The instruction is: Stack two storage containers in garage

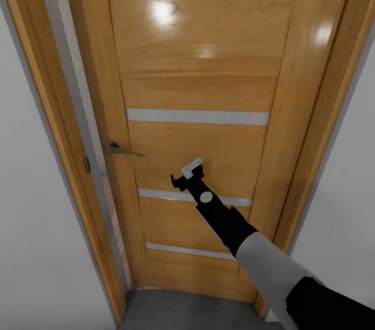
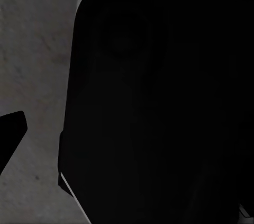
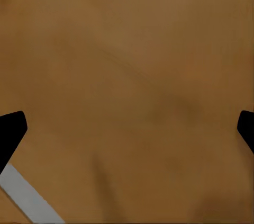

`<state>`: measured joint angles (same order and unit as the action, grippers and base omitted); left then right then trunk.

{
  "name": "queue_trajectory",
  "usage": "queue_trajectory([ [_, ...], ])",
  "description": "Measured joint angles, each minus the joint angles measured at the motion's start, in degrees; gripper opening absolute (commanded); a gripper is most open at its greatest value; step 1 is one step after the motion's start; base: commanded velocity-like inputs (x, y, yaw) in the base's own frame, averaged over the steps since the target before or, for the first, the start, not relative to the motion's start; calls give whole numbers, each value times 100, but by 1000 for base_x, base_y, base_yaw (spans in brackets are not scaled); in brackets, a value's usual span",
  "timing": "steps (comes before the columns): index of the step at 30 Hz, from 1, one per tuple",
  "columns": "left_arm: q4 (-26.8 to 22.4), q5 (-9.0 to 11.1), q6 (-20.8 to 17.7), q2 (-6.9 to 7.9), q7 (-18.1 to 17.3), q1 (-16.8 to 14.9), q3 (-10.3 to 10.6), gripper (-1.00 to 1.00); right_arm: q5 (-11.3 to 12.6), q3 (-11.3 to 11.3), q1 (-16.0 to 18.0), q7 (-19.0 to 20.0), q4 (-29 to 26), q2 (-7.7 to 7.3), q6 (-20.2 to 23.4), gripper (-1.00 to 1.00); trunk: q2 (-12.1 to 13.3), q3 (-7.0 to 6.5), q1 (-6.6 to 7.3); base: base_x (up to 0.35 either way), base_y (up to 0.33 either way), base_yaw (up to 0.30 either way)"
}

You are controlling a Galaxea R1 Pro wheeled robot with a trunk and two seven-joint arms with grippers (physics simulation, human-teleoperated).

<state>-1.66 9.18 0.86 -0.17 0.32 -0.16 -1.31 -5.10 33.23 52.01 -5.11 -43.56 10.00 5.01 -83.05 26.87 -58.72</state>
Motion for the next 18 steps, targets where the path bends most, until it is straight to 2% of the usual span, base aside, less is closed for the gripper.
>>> queue_trajectory([
  [5,5,10,2,0,0,-1,-6,100,3,-120,-2,101,-4,0,1,100,-1,0,3,293,0,0],
  [18,3,12,1,0,0,-1,-8,100,0,-99,-4,-4,5,0,15,100,-1,1,3,320,0,0],
])
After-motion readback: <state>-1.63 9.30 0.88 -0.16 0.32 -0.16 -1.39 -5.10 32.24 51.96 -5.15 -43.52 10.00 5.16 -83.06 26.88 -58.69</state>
